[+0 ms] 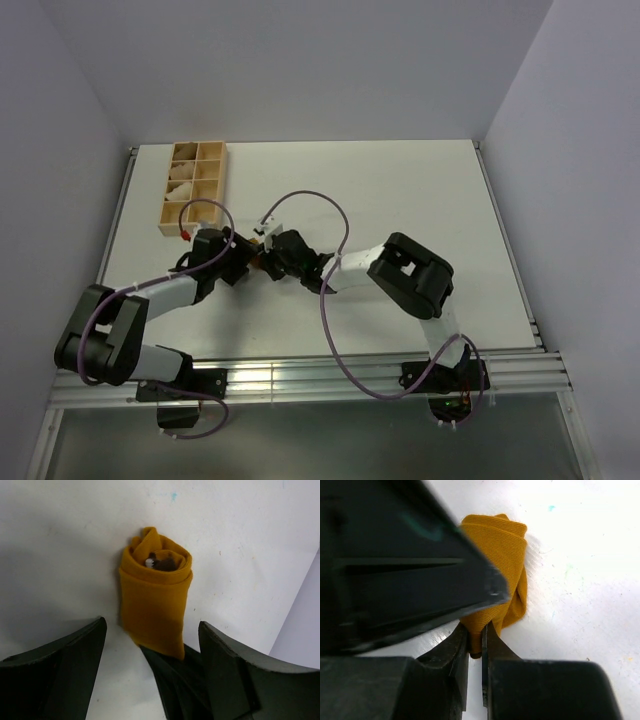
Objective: Roll the socks
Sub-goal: Roll the sock at the center of the board.
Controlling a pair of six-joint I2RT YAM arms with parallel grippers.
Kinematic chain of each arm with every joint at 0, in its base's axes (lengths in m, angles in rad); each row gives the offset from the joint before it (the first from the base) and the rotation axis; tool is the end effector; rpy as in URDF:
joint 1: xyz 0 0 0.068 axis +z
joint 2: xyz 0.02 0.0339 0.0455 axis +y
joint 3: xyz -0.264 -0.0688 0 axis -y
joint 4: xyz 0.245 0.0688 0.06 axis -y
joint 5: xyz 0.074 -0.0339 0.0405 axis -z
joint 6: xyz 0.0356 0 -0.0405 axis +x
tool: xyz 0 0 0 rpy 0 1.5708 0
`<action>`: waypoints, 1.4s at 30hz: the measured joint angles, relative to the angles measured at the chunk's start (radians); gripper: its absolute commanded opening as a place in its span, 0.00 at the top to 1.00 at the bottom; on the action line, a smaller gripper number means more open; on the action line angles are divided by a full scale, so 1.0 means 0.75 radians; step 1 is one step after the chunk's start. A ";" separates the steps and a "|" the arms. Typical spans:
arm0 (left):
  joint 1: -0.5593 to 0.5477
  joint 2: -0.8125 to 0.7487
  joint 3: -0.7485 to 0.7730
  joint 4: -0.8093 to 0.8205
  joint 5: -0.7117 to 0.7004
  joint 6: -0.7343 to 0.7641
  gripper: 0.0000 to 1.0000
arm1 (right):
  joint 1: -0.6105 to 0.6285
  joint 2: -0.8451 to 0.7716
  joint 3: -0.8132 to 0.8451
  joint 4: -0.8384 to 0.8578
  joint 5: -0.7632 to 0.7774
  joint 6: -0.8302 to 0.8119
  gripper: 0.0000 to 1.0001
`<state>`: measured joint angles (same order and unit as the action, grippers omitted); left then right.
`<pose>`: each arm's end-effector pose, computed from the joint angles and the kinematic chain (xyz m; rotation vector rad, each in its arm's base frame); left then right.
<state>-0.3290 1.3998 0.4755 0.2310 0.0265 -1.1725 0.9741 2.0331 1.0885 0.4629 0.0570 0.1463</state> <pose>0.2409 -0.0832 0.1442 -0.9688 2.1958 -0.7915 0.2416 0.3521 0.1357 -0.8162 1.9488 0.6288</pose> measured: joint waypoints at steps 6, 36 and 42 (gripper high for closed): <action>0.064 -0.089 -0.068 -0.016 -0.021 0.001 0.21 | -0.046 0.001 0.018 -0.033 -0.109 0.094 1.00; 0.059 0.035 -0.075 0.200 0.012 0.007 0.27 | -0.248 0.123 0.076 0.056 -0.657 0.613 1.00; 0.056 0.077 -0.056 0.230 0.012 0.006 0.30 | -0.268 0.139 0.066 0.091 -0.739 0.712 1.00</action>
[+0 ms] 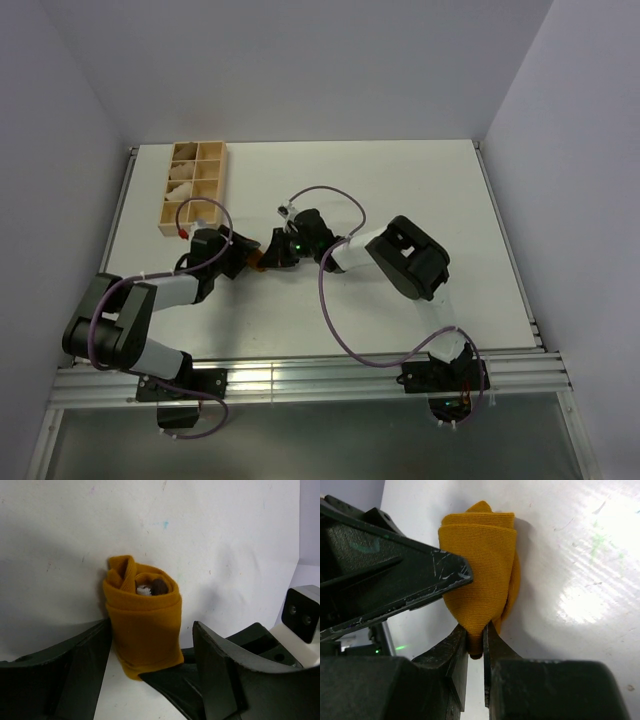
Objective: Roll the socks
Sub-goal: Roll the sock at the center of the board.
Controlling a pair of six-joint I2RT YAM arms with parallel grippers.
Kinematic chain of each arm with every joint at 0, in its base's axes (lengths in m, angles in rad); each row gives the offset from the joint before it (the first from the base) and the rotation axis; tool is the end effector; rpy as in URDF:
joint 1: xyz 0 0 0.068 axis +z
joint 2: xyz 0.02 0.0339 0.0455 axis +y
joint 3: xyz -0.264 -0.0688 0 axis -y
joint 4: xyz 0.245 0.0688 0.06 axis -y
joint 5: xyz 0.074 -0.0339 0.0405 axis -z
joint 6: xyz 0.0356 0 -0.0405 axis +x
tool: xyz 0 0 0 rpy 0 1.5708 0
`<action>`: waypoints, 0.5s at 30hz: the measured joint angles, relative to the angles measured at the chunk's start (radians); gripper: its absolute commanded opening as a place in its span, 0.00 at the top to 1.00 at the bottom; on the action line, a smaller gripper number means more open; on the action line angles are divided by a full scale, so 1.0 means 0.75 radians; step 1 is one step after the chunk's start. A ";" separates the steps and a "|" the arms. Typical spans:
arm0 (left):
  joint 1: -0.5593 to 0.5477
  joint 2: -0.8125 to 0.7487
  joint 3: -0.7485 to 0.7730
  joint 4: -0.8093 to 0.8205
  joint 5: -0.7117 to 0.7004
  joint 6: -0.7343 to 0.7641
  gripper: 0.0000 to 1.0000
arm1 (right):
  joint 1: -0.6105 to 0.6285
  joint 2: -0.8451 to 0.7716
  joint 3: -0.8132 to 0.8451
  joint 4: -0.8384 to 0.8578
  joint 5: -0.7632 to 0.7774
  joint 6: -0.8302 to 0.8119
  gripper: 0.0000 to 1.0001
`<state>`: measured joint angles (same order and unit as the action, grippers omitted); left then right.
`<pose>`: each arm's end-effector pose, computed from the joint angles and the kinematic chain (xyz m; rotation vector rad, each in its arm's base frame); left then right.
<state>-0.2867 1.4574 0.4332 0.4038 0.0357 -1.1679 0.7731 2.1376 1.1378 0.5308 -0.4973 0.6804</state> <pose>0.2470 -0.0741 0.1340 -0.9719 2.1112 -0.8260 0.3020 0.3184 0.1149 -0.4569 2.2417 1.3516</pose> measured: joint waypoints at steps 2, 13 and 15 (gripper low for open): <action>-0.003 0.014 0.010 0.003 -0.002 0.000 0.30 | -0.001 0.008 -0.001 0.007 -0.020 0.024 1.00; -0.023 0.079 0.065 0.009 -0.015 0.000 0.29 | -0.035 0.038 -0.010 0.069 -0.091 0.148 1.00; -0.030 0.079 0.067 0.010 -0.028 0.001 0.29 | -0.042 0.047 -0.018 0.096 -0.106 0.174 1.00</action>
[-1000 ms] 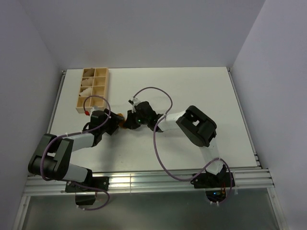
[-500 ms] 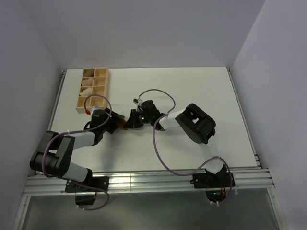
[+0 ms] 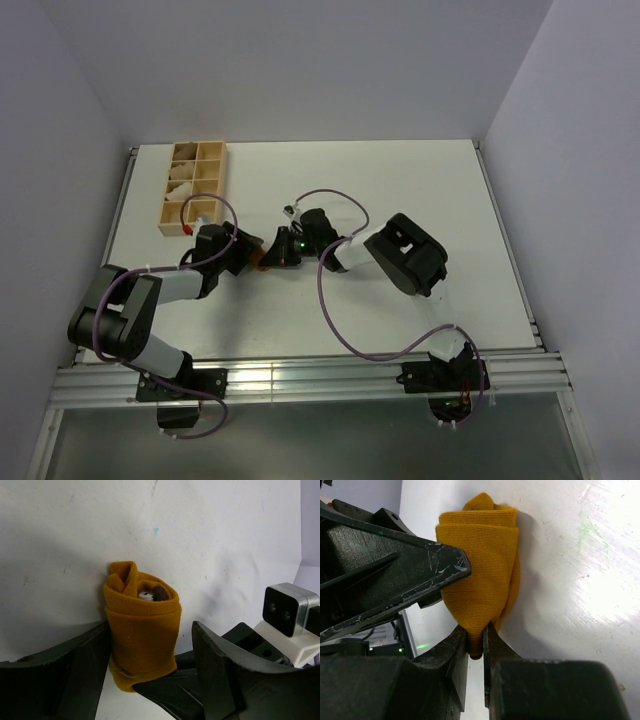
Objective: Roll the socks
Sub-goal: Roll the sock at the center of the board.
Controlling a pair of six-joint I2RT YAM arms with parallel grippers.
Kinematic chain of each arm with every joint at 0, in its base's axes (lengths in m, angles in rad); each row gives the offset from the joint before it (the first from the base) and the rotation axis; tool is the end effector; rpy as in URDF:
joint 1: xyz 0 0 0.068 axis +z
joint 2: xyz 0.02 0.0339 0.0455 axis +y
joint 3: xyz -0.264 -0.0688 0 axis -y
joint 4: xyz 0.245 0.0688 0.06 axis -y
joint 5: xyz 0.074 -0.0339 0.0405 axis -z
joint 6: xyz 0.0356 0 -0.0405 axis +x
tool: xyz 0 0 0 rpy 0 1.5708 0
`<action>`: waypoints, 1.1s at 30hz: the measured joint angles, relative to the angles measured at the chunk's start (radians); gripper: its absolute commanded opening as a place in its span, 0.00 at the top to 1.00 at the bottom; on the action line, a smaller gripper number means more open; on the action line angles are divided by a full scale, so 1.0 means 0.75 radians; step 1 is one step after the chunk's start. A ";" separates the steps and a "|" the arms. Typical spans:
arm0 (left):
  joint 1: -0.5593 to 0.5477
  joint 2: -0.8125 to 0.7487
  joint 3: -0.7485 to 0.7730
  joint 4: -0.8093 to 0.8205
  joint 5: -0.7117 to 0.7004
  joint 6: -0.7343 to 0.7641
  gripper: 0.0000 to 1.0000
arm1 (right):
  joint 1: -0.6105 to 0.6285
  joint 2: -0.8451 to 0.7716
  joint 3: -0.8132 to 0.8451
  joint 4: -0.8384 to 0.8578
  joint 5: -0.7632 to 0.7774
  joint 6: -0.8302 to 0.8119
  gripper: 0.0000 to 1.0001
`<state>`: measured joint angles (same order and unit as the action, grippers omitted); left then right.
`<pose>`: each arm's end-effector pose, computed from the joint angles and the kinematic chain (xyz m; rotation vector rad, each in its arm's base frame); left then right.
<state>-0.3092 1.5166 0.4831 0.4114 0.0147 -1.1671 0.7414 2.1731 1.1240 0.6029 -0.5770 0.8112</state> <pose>0.2587 -0.0832 0.1335 -0.9581 2.1160 -0.8152 0.3094 0.3097 0.1037 -0.3454 2.2855 1.4843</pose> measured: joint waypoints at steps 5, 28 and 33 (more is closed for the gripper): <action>-0.007 0.026 0.015 0.013 -0.012 -0.001 0.32 | -0.012 0.023 -0.001 0.046 -0.034 0.047 1.00; -0.078 0.153 0.144 -0.030 -0.110 0.049 0.94 | -0.052 0.057 -0.028 0.149 -0.078 0.136 0.77; -0.100 0.165 0.198 -0.103 -0.126 0.080 1.00 | -0.054 0.043 -0.051 0.147 -0.080 0.123 0.48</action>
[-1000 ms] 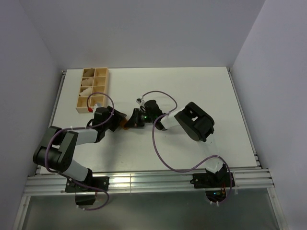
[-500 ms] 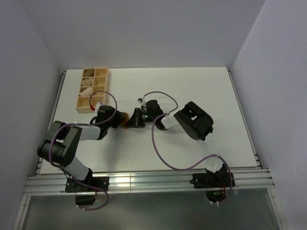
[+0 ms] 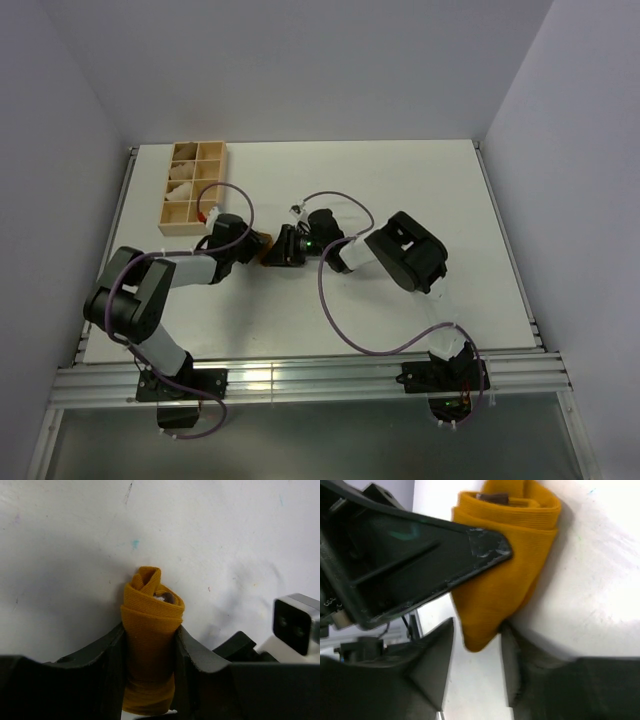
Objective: Roll the socks
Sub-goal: Roll the sock at the center of the board, then pick up the sock at the center of the board, then place the sock in the storage box.
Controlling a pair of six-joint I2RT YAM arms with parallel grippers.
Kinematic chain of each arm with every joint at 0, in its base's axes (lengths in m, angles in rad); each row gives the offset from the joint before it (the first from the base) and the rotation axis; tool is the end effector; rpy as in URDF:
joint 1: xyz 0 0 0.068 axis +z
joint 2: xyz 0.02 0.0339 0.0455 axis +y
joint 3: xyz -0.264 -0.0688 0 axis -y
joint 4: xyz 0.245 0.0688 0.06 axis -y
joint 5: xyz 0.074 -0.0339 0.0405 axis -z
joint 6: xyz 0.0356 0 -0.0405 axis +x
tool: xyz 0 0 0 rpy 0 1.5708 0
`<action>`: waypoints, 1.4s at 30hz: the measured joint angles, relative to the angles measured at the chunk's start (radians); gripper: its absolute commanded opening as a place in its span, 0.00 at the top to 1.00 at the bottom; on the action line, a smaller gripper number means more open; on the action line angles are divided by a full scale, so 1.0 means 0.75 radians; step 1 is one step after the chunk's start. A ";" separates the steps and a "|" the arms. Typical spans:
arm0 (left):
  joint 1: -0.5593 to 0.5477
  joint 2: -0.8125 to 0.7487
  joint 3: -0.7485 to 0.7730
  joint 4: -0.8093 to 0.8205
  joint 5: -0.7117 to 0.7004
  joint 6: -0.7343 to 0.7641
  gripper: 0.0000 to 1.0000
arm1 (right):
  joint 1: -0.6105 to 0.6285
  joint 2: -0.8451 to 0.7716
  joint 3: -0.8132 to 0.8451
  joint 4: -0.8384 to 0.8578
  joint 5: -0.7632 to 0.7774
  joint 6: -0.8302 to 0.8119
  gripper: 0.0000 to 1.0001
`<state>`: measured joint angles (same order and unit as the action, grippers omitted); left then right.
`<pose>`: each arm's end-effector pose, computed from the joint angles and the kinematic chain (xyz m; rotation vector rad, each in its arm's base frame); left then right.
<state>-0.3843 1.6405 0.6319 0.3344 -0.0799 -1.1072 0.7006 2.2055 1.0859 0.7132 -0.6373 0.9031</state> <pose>0.2841 -0.1118 0.1332 -0.8699 2.1737 -0.6952 0.3163 0.2944 0.0912 -0.2584 2.2853 1.5788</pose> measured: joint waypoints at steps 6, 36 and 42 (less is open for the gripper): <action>-0.018 0.007 0.072 -0.120 -0.026 0.039 1.00 | 0.002 -0.155 -0.106 -0.107 0.030 -0.104 0.32; 0.175 -0.216 0.527 -0.849 -0.196 0.255 1.00 | -0.127 -1.016 -0.429 -0.859 0.459 -0.689 0.24; 0.307 -0.200 0.616 -0.838 -0.134 0.275 1.00 | -0.137 -1.018 -0.441 -0.830 0.421 -0.704 0.25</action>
<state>-0.1539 1.4902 1.0943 -0.2939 -0.1806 -0.9012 0.5976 1.4422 0.7551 0.0906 -0.3214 0.3748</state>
